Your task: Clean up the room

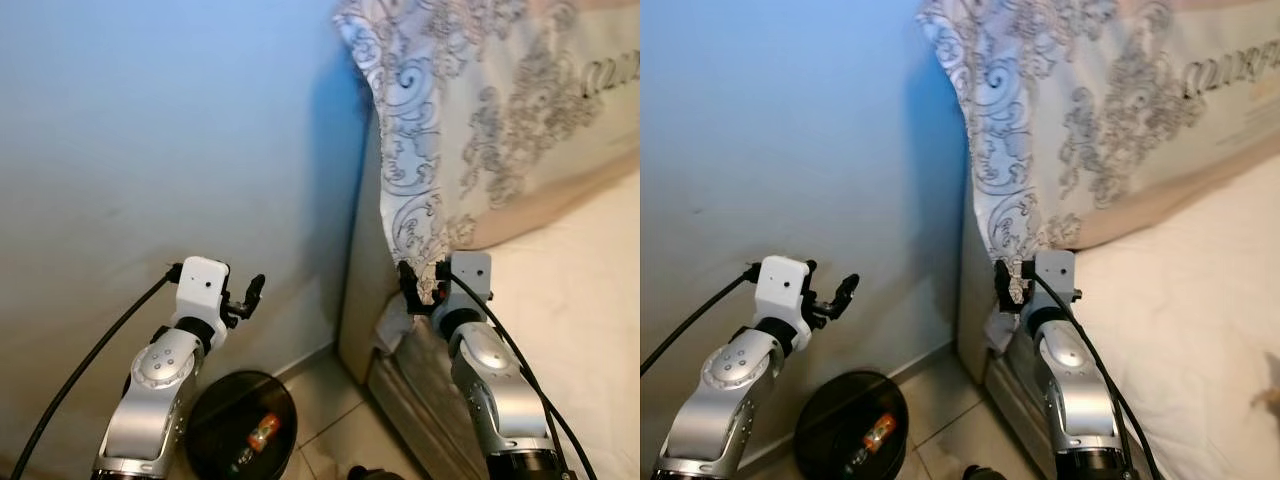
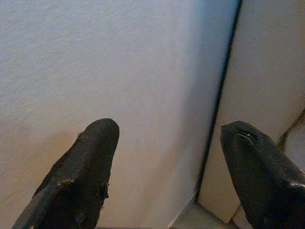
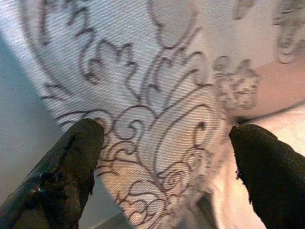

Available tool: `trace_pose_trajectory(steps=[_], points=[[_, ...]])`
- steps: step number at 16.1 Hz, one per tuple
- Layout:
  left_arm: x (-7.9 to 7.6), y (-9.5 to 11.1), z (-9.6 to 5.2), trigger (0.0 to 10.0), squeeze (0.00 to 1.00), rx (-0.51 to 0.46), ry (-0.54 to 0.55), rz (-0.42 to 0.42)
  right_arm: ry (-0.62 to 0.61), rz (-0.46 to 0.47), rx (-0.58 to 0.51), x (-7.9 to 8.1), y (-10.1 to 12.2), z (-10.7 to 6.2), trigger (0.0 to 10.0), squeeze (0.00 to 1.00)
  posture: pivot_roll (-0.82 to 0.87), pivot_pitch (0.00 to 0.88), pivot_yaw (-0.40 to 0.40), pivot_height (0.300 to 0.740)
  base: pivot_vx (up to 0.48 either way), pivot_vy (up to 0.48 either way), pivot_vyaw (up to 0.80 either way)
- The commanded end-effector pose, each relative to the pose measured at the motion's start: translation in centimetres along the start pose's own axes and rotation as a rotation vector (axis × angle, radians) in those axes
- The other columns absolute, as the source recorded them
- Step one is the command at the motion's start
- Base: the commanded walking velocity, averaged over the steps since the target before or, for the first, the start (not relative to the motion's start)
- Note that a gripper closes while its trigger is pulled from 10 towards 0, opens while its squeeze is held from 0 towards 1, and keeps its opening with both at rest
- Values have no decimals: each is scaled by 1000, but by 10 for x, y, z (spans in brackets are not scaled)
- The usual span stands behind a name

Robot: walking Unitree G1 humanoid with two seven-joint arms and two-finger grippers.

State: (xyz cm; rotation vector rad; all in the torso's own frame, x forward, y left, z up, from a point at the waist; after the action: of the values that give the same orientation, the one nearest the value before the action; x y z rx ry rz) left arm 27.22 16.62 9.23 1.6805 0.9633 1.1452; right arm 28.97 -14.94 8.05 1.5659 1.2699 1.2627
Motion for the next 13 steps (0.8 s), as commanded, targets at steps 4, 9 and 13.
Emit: trace_pose_trajectory(steps=[4,9,13], points=[[3,6,2,10000,0,-14,7,3,18,16,7,2,2,1,10000,0,44,0,16,740,0,0,-800],[-3,9,3,10000,0,-34,-24,17,17,23,11,1,2,1,10000,0,49,0,9,740,0,-238,-800],[1,8,3,10000,0,-22,-6,10,20,21,13,2,2,2,10000,0,53,0,9,740,0,0,-800]])
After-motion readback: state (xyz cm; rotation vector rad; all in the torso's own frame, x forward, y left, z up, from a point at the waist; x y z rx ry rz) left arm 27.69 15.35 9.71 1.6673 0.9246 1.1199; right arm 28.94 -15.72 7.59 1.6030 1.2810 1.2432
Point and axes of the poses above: a point about 5 cm out from each wrist's last joint towards the gripper, its own z axis pointing out of the wrist towards the gripper, its own y axis along the axis of the wrist's last joint, x = y × z, the point moved 1 cm from there along z, pointing out of the wrist towards the gripper, and after that the axes turned 11 degrees about z, right-handed, at the moved point
